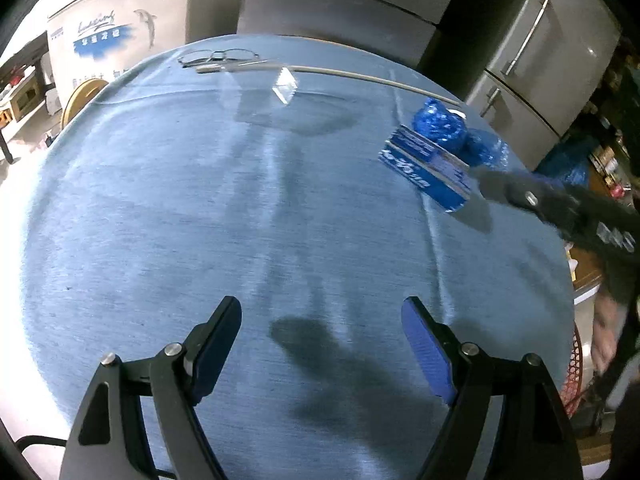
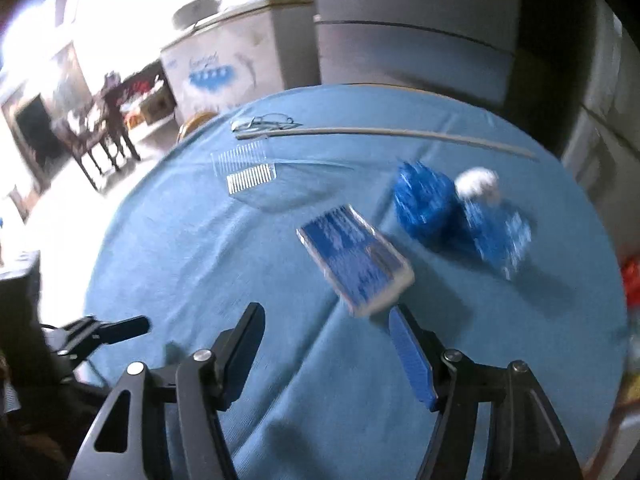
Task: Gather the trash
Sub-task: 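Grasp the flattened blue printed packet with the right gripper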
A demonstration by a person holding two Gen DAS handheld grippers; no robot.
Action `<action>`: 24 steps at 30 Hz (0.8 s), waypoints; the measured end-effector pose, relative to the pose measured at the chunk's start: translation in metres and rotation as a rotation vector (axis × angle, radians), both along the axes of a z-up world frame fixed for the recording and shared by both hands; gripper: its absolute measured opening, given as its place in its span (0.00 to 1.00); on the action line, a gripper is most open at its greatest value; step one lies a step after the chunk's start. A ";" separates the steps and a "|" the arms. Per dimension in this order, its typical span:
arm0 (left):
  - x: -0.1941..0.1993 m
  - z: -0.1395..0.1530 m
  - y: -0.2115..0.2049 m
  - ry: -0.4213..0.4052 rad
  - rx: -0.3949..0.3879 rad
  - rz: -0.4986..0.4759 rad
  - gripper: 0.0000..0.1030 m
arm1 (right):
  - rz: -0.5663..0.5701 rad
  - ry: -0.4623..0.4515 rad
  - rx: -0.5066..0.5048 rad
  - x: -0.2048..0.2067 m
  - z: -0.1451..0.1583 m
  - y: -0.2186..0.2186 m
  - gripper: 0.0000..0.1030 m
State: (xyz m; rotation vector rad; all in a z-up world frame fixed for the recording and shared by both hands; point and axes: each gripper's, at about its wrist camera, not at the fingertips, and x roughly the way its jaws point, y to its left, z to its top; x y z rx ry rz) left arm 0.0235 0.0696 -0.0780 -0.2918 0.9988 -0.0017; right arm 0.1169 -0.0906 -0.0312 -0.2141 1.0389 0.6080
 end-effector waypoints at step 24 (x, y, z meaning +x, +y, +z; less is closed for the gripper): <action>0.015 -0.005 0.022 0.021 0.000 0.048 0.80 | 0.019 0.103 -0.037 0.055 -0.040 0.017 0.64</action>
